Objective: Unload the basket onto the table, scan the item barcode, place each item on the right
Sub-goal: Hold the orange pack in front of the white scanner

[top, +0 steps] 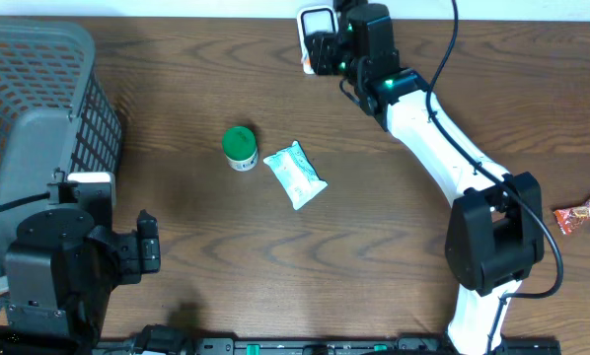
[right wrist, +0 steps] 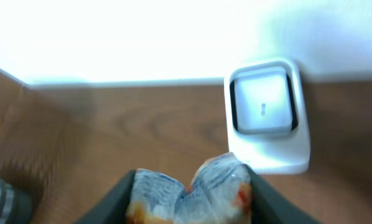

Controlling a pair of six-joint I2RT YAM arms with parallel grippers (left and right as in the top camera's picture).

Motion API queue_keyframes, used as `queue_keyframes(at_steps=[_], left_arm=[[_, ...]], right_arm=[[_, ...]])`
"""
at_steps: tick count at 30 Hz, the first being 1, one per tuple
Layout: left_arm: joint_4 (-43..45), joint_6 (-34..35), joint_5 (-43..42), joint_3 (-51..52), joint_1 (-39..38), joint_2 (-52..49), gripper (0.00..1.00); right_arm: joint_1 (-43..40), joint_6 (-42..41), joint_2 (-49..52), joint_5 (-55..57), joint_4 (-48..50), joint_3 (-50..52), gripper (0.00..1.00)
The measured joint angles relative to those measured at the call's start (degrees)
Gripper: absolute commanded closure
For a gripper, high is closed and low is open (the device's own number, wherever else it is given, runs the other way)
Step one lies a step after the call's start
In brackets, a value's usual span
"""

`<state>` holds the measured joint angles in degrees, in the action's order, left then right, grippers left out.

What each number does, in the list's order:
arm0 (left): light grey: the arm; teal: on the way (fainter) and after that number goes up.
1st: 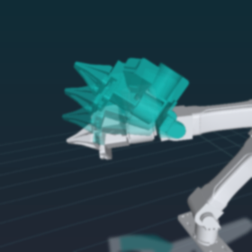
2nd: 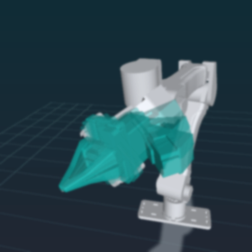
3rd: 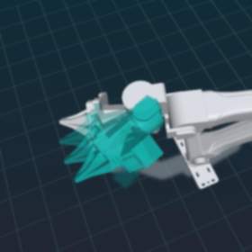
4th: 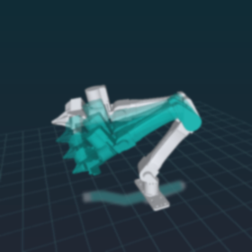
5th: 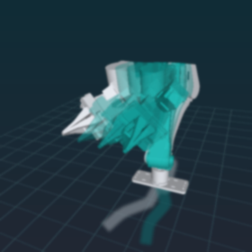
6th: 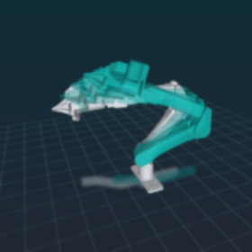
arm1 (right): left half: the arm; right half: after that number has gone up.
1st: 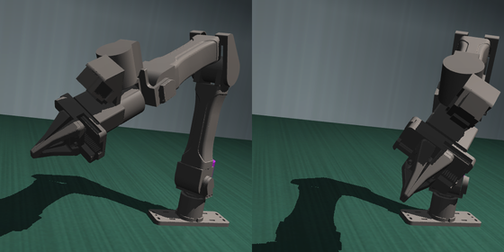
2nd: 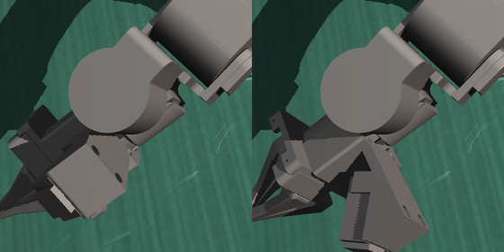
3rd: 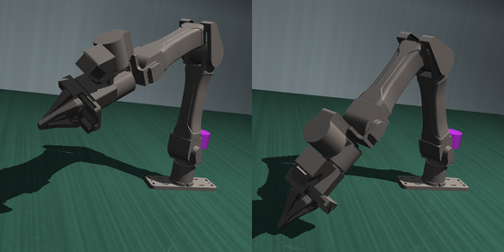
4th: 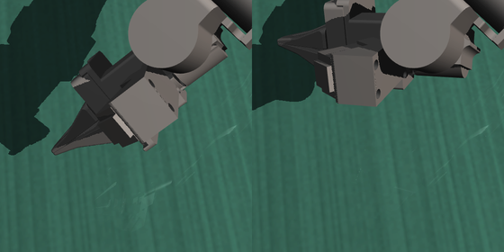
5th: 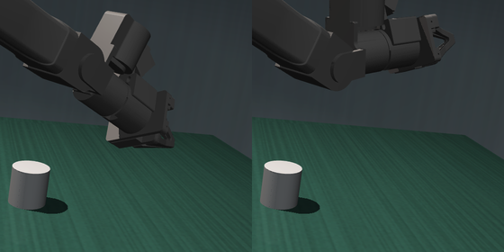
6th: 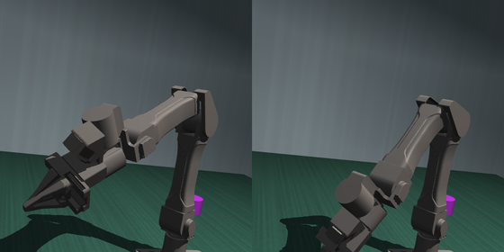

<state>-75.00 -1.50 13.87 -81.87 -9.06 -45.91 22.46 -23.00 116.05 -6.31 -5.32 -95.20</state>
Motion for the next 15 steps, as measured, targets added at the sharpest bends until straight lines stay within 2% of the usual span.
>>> queue_keyframes(at_steps=[9, 13, 15], left_arm=[[0.0, 0.0, 0.0, 0.0, 0.0, 0.0, 0.02], [0.0, 0.0, 0.0, 0.0, 0.0, 0.0, 0.02], [0.0, 0.0, 0.0, 0.0, 0.0, 0.0, 0.02]], right_arm=[[-0.1, 0.5, 8.1, 5.2, 22.7, -0.3, 0.62], [-0.1, 0.5, 13.1, 8.3, 30.7, -0.3, 0.64], [-0.3, 0.5, 15.7, 9.9, 34.0, -0.7, 0.61]])
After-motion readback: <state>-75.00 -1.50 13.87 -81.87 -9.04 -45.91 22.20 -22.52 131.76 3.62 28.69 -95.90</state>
